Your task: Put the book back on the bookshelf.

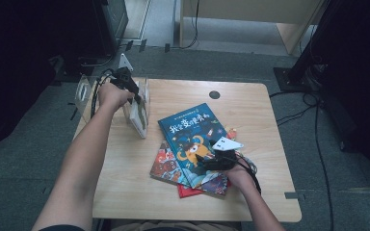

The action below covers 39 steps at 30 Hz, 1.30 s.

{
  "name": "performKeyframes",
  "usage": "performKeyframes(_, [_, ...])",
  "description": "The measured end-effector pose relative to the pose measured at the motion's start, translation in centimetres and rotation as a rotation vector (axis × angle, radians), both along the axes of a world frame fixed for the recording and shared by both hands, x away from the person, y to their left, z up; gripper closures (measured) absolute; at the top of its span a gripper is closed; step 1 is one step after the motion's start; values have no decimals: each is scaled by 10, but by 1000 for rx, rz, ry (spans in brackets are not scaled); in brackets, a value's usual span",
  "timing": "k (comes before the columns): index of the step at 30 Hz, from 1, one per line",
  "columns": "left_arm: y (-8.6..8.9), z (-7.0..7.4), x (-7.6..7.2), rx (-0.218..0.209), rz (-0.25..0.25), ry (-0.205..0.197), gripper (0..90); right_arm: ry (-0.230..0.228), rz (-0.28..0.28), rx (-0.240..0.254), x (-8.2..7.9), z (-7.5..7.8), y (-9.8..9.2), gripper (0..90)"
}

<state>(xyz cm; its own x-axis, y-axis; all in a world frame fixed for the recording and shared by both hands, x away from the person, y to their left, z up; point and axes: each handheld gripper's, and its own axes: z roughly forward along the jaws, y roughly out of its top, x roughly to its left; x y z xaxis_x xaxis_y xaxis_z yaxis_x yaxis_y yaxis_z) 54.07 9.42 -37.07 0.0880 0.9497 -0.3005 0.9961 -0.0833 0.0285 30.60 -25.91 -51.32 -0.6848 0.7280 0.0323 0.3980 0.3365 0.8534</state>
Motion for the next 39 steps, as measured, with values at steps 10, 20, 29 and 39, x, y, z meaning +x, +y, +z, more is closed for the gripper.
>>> performKeyframes(10, [3,7,-1,-8,1,-3,718,0,0,0,0,0,0,180])
performKeyframes(20, [5,13,-2,-12,1,-11,709,0,0,-1,0,0,0,180])
performKeyframes(29, [9,24,-3,-19,4,-31,698,1,1,-1,0,0,0,180])
performKeyframes(39, [16,37,-5,-23,11,-56,698,0,0,-1,0,0,0,180])
